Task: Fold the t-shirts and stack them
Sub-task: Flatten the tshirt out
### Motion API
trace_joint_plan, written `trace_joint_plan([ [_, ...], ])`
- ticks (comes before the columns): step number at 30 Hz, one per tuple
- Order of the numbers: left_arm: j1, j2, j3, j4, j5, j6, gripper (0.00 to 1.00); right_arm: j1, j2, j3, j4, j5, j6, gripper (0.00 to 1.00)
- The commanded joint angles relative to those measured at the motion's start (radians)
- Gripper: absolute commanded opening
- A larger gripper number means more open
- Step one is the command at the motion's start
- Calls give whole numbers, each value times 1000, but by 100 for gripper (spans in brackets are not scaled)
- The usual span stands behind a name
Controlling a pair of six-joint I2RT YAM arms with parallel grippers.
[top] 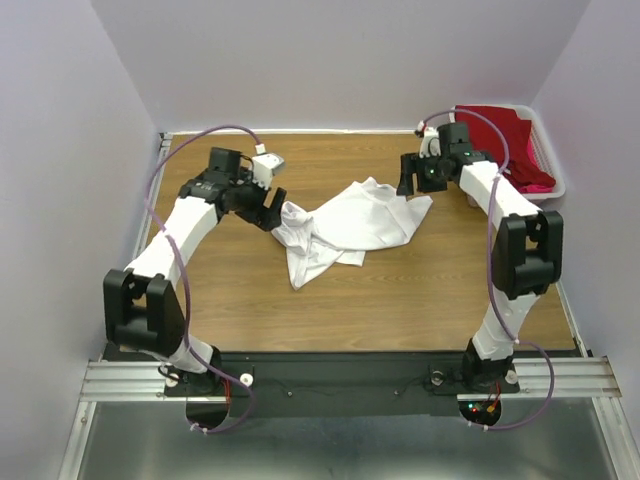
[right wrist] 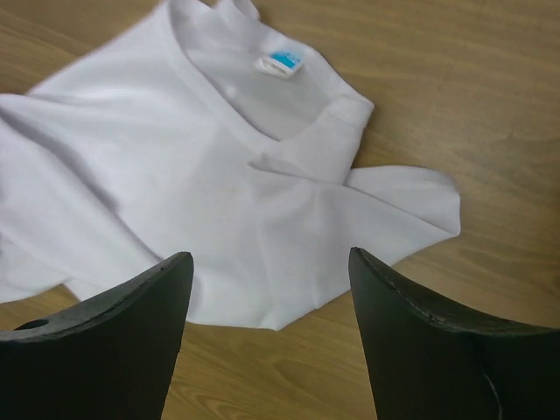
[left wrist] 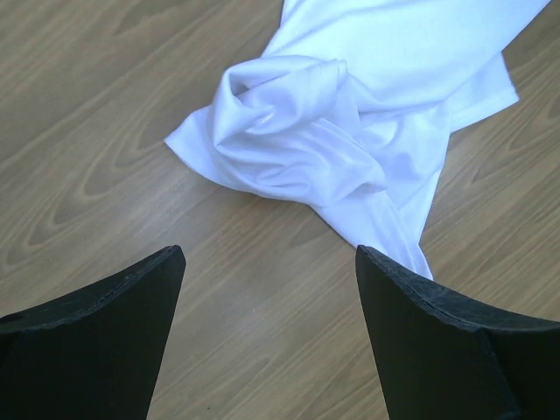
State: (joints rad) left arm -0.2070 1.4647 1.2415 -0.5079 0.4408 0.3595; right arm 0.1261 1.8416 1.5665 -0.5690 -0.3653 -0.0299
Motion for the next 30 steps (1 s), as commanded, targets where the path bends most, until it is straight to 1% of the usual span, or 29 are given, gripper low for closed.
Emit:
trace_joint_plan([
  [1, -89, 78, 33, 55, -114, 6, 91, 17, 67, -2, -14, 112, -44, 76],
  [3, -138, 112, 45, 77, -143, -2, 91, 14, 105, -5, -15, 123, -44, 75],
  [7, -189, 207, 101, 106, -220, -24, 91, 9, 157, -11, -14, 160, -42, 75],
  [10, -198, 264, 141, 121, -234, -40, 87, 7, 203, -6, -14, 170, -36, 74],
  [13, -200, 319, 162, 124, -231, -47, 79, 9, 234, 1, -14, 155, -25, 70],
  [15, -200, 338, 162, 123, -232, -45, 71, 9, 249, 10, -12, 155, -19, 68],
  [16, -200, 353, 162, 121, -240, -48, 60, 9, 263, 16, -14, 155, -19, 61],
  [17, -200, 358, 162, 120, -243, -44, 54, 7, 269, 17, -14, 158, -18, 56],
  [18, -198, 365, 161, 117, -246, -42, 46, 9, 274, 24, -14, 167, -15, 41],
  [19, -195, 362, 159, 117, -254, -40, 38, 4, 277, 27, -15, 169, -13, 32],
  [20, -183, 359, 159, 109, -252, -42, 23, 3, 274, 30, -15, 169, -7, 23],
  [21, -171, 349, 168, 103, -248, -40, 14, 1, 265, 32, -17, 164, -4, 8],
  [22, -158, 342, 176, 97, -241, -42, 3, -3, 252, 32, -17, 163, -2, 1],
  [23, -144, 335, 185, 77, -234, -40, 0, -11, 220, 32, -17, 166, -4, 1],
  [24, -102, 327, 197, 66, -220, -37, 0, -17, 203, 35, -17, 164, -4, 1],
  [27, -34, 299, 272, 19, -160, -24, 0, -57, 135, 56, -17, 143, -1, 1],
  [28, 6, 289, 318, -4, -130, -11, 0, -80, 117, 79, -17, 109, 5, 1],
  [30, 35, 281, 361, -18, -116, -5, 0, -100, 79, 107, -20, 74, 12, 1],
])
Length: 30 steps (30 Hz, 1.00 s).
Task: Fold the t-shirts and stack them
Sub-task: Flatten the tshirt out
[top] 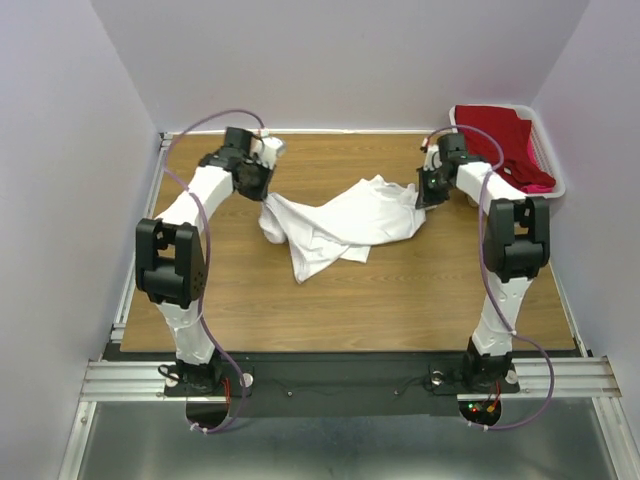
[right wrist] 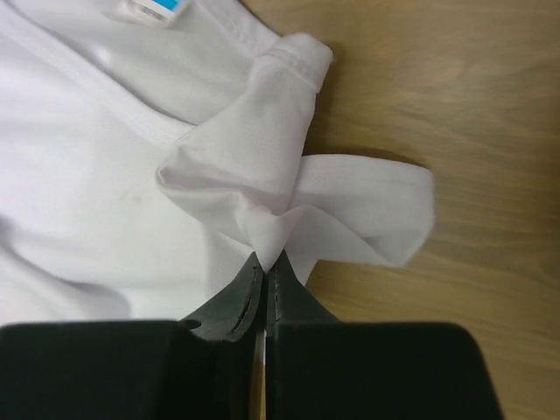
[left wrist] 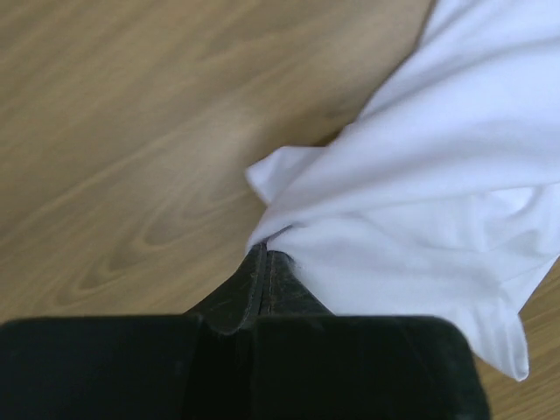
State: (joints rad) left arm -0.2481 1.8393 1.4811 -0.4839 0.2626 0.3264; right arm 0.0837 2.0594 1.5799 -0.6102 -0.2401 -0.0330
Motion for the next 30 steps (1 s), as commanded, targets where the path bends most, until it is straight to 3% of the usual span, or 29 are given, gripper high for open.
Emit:
trace_joint_plan([
  [1, 98, -101, 158, -56, 76, 34, 0, -68, -148, 121, 23, -73, 19, 1],
  [14, 158, -152, 205, -123, 84, 108, 0, -79, -225, 209, -13, -88, 18, 1],
  [23, 220, -342, 139, -251, 306, 229, 0, -81, -427, 131, -45, -206, -25, 1],
  [26, 230, -405, 130, -292, 336, 249, 0, -79, -518, 127, -48, -217, -16, 1],
  [30, 231, -414, 113, -328, 343, 275, 0, -79, -521, 140, -63, -214, -1, 1],
])
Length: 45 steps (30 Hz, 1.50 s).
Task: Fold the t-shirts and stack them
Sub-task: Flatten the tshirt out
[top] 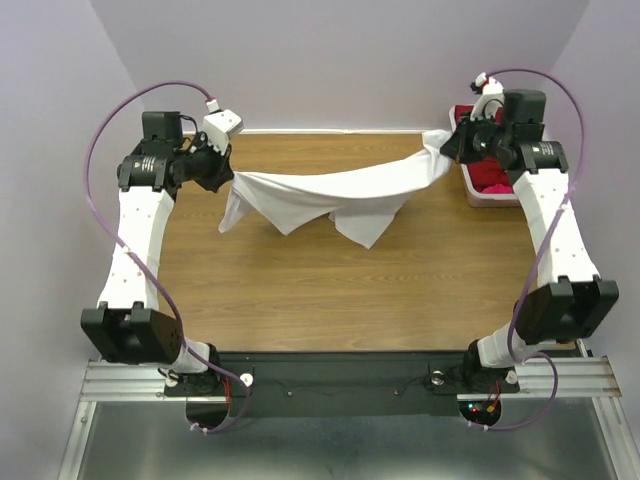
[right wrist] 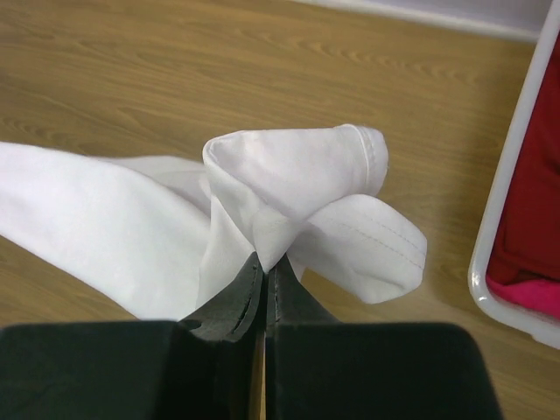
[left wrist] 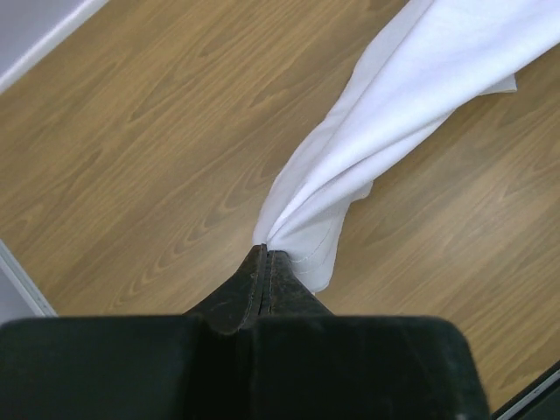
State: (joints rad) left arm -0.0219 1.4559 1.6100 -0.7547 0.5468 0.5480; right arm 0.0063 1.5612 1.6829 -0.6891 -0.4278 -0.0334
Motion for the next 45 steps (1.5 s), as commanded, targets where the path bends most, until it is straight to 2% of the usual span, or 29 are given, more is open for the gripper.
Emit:
trace_joint_plan([
  [1, 7, -25, -21, -55, 58, 55, 0, -2, -23, 37, 14, -25, 4, 1],
  [7, 11, 50, -9, -20, 71, 12, 0, -2, 53, 14, 8, -58, 18, 0],
  [12, 14, 57, 47, -8, 90, -19, 0, -2, -2, 26, 8, -16, 1, 1],
  [16, 14, -15, 7, 2, 102, -29, 0, -3, -91, 17, 7, 34, -7, 1],
  [21, 14, -152, -128, -5, 99, -16, 0, -3, -269, -109, 2, 41, 6, 1],
  [25, 14, -304, -243, -47, 139, 16, 0, -48, -412, -166, -35, -20, -10, 1],
  [27, 14, -347, -260, -92, 162, 50, 0, -58, -475, -166, -61, -71, -19, 1],
  [30, 14, -408, -272, -113, 183, 23, 0, -77, -500, -134, -82, -97, -7, 1],
  [33, 14, -401, -291, -120, 176, 12, 0, -78, -463, -141, -82, -101, 10, 1],
  [39, 14, -255, -384, -9, 73, -42, 0, -69, -192, -215, -32, -192, 30, 1],
  [45, 14, -11, -435, 144, -39, -82, 0, 24, 5, -310, 132, -51, 82, 1],
])
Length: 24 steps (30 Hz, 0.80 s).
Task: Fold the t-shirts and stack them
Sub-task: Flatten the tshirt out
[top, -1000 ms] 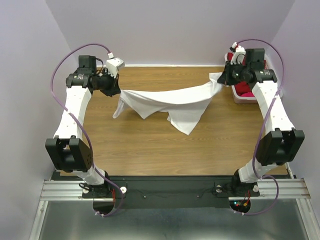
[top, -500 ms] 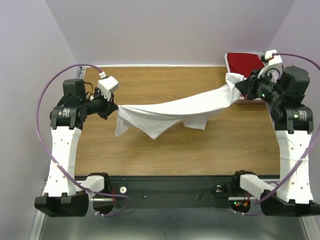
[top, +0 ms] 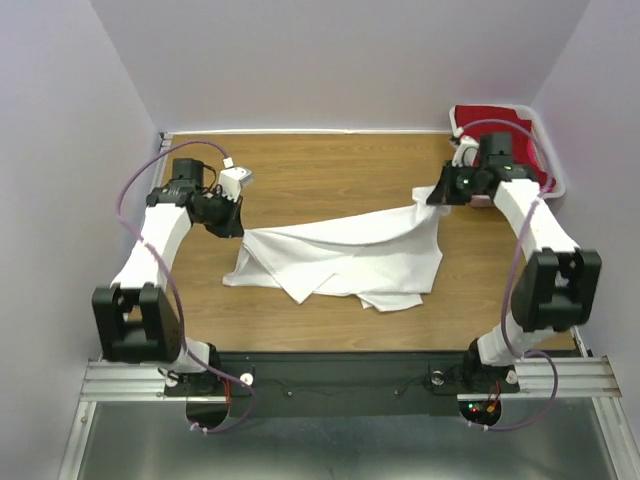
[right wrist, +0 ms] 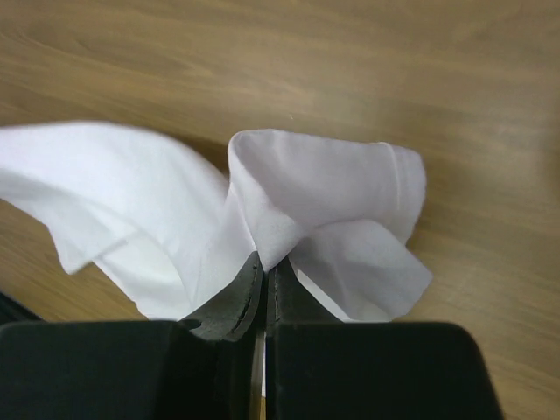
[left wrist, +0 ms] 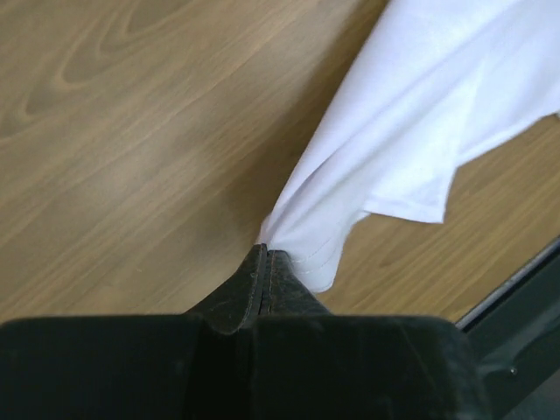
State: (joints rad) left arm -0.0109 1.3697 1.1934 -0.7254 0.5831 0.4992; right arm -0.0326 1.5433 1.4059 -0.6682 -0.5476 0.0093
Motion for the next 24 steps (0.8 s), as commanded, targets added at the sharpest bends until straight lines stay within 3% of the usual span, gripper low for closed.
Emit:
trace_joint_plan([
  [1, 3, 75, -17, 133, -91, -34, 0, 71, 43, -33, 128, 83, 47, 1],
  [6, 58, 288, 89, 187, -157, -34, 3, 94, 193, -16, 168, 155, 106, 1],
  [9, 88, 397, 178, 173, -174, -19, 16, 96, 238, 10, 168, 155, 126, 18],
  [10, 95, 404, 198, 166, -174, -14, 21, 94, 238, 11, 168, 155, 127, 41],
  [11, 106, 404, 227, 159, -169, -11, 26, 94, 235, 13, 167, 153, 126, 54],
  [14, 117, 350, 244, 129, -137, 22, 43, 94, 206, 18, 167, 182, 121, 75],
  [18, 89, 215, 184, 101, -69, 91, 58, 83, 170, 22, 160, 213, 74, 85],
  [21, 14, 111, 88, 55, -45, 179, 57, 79, 185, 39, 159, 221, 43, 83],
  [24, -110, 13, -43, 60, -84, 209, 54, 79, 239, 82, 159, 219, 25, 75],
])
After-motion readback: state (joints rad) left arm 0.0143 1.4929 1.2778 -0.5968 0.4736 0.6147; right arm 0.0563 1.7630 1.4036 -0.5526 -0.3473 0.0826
